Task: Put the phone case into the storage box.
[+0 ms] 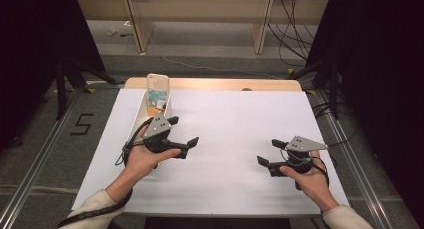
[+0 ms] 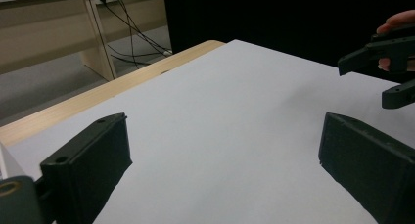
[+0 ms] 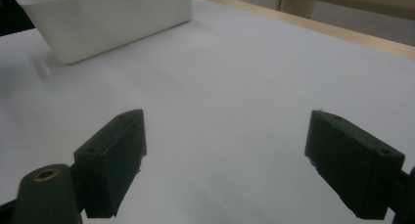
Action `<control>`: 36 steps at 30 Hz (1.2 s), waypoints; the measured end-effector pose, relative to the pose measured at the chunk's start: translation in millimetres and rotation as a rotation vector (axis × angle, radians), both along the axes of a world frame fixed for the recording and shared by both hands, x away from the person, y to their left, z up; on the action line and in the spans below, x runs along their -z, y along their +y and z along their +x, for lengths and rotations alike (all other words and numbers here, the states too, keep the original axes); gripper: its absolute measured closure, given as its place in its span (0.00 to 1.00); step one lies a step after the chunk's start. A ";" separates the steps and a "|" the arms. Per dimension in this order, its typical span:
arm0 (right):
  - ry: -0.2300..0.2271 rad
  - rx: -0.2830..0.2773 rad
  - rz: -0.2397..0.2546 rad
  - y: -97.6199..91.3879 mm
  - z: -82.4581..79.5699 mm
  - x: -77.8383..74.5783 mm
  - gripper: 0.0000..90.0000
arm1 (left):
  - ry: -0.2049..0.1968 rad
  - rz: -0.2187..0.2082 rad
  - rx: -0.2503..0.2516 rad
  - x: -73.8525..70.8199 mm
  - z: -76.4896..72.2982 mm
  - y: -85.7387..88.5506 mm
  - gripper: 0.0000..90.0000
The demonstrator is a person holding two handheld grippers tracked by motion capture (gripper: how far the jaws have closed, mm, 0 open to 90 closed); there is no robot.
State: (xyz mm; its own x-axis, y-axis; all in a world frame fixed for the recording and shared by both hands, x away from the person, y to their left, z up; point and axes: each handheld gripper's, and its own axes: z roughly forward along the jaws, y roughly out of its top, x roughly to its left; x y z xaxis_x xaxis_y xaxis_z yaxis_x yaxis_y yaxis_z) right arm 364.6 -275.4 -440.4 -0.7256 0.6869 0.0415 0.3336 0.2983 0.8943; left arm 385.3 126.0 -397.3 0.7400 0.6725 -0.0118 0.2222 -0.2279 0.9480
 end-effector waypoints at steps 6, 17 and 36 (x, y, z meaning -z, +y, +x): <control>0.000 -0.001 -0.001 0.1 -0.2 -0.1 0.18 | 0.001 0.002 0.009 2.4 -4.6 0.8 0.02; 0.000 -0.001 -0.004 0.3 -0.4 -0.3 0.18 | -0.001 0.001 0.019 7.3 -10.9 4.8 0.00; 0.001 -0.002 -0.004 0.5 -0.4 -0.2 0.18 | 0.007 0.012 0.003 15.8 -17.4 10.8 0.00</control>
State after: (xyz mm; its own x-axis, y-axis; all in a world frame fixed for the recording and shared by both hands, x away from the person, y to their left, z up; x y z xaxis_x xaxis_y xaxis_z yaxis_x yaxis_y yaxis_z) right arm 364.2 -274.9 -440.2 -0.7267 0.6858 0.0389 0.3336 0.3028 0.8928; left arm 367.9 136.8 -413.1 0.7418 0.6706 -0.0090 0.2284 -0.2400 0.9435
